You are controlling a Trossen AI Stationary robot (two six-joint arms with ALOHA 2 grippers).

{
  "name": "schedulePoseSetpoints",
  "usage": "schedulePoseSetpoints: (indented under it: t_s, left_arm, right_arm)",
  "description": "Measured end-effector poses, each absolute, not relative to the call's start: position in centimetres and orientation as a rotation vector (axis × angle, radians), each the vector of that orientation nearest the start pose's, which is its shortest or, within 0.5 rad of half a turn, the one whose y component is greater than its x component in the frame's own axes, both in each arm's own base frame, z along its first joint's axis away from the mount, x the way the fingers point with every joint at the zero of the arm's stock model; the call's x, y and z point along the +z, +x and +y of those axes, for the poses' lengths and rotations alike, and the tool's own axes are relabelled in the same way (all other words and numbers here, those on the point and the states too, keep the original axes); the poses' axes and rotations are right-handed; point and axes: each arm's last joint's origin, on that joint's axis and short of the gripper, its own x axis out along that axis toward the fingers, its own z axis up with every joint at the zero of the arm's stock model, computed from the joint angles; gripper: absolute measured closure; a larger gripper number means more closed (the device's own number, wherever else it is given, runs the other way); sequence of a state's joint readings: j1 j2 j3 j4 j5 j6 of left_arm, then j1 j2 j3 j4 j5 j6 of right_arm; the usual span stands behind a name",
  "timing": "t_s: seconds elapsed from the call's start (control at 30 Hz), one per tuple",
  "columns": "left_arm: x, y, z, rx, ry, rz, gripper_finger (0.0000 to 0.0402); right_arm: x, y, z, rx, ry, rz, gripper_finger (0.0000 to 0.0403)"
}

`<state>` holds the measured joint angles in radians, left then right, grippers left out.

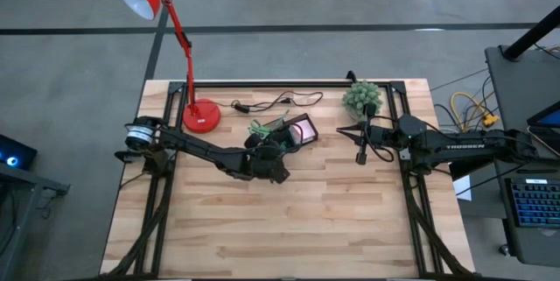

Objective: Pick and place office supplies into organizer
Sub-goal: Put the pink eraser into the black desk organizer

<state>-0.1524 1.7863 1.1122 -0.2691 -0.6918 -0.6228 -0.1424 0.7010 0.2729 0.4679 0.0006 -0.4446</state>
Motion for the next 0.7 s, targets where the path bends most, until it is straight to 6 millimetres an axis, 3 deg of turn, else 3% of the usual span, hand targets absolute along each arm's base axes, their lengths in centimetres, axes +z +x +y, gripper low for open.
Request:
schedulePoseSetpoints:
  t_s: [0.43,0.7]
  left_arm:
    - [18.4,35.6,-3.4,0.82,-0.128,0.626,0.0245]
    - [17.3,35.7,-3.3,0.846,-0.053,0.658,0.0245]
  right_arm:
    - [23.0,16.1,-2.3,-0.149,-0.442,-0.008,0.0394]
    - [23.1,16.1,-2.3,-0.15,-0.422,-0.009,0.0394]
